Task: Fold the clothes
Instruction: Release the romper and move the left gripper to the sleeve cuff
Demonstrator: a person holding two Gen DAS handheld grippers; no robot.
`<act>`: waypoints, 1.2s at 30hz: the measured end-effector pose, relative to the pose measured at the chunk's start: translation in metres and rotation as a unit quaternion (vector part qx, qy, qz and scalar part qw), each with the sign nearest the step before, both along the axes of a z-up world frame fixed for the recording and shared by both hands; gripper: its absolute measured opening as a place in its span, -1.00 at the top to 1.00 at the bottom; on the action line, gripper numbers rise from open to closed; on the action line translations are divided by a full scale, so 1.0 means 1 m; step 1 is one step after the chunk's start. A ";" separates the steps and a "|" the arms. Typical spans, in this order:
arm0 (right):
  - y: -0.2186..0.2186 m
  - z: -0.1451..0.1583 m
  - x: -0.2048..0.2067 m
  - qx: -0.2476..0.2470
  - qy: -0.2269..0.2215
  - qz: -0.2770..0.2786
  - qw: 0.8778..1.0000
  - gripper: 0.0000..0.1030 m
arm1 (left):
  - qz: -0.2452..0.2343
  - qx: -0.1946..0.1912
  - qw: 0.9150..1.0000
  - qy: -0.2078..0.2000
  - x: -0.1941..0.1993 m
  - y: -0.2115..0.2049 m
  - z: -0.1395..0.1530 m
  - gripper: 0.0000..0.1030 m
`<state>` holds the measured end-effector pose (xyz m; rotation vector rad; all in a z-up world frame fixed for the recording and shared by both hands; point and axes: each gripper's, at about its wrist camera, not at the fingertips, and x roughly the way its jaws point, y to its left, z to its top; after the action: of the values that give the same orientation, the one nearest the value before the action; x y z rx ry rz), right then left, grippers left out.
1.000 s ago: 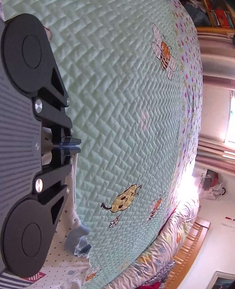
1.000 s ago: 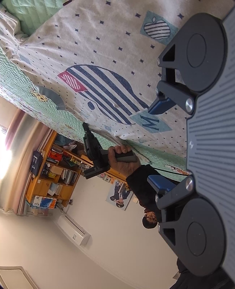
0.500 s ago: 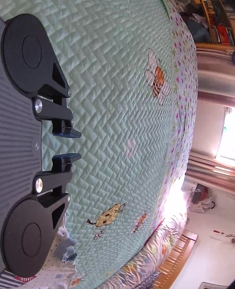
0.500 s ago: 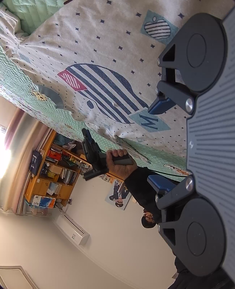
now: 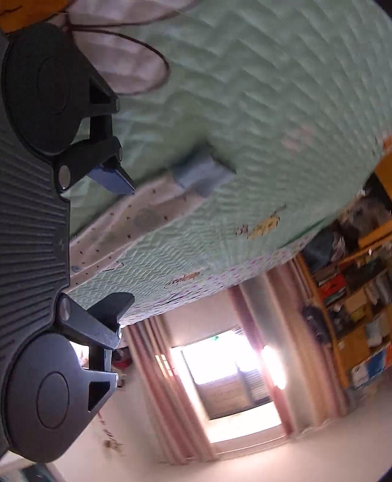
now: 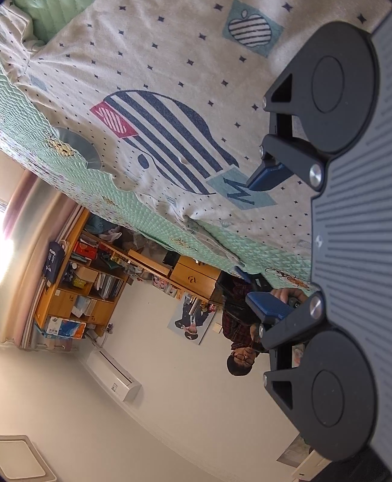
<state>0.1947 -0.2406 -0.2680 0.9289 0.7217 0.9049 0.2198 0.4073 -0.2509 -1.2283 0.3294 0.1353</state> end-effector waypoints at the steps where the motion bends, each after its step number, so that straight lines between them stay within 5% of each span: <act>1: 0.001 0.000 0.000 -0.002 0.000 0.000 1.000 -0.46 | 0.007 -0.017 1.000 -0.002 -0.001 -0.002 -0.006 -0.45; 8: 0.000 -0.002 0.000 -0.007 0.002 -0.002 1.000 -0.46 | 0.046 -0.046 0.998 -0.019 0.030 -0.001 -0.015 -0.50; 15: -0.006 0.001 0.000 0.016 -0.002 -0.006 1.000 -0.46 | 0.027 -0.042 0.999 -0.021 0.034 -0.014 -0.008 -0.52; 21: -0.069 0.017 -0.010 0.055 -0.019 -0.131 0.990 -0.46 | 0.003 0.019 1.000 -0.025 -0.014 -0.039 -0.007 -0.51; 24: -0.120 0.022 -0.023 0.036 -0.013 -0.256 0.966 -0.46 | -0.026 0.101 0.994 -0.013 -0.031 -0.057 -0.002 -0.51; 27: -0.172 0.021 -0.031 0.001 0.015 -0.368 0.930 -0.46 | -0.046 0.174 0.984 -0.003 -0.038 -0.072 0.002 -0.53; 32: -0.251 0.003 -0.024 -0.007 0.087 -0.482 0.872 -0.46 | -0.047 0.202 0.978 -0.006 -0.037 -0.074 0.002 -0.62; 36: -0.291 -0.013 -0.010 0.021 0.107 -0.522 0.846 -0.45 | -0.051 0.204 0.978 -0.010 -0.040 -0.073 0.002 -0.65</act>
<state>0.1843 -0.5316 -0.2815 1.2656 0.2748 -0.1601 0.1802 0.3339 -0.2491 -0.8052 0.3279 0.0969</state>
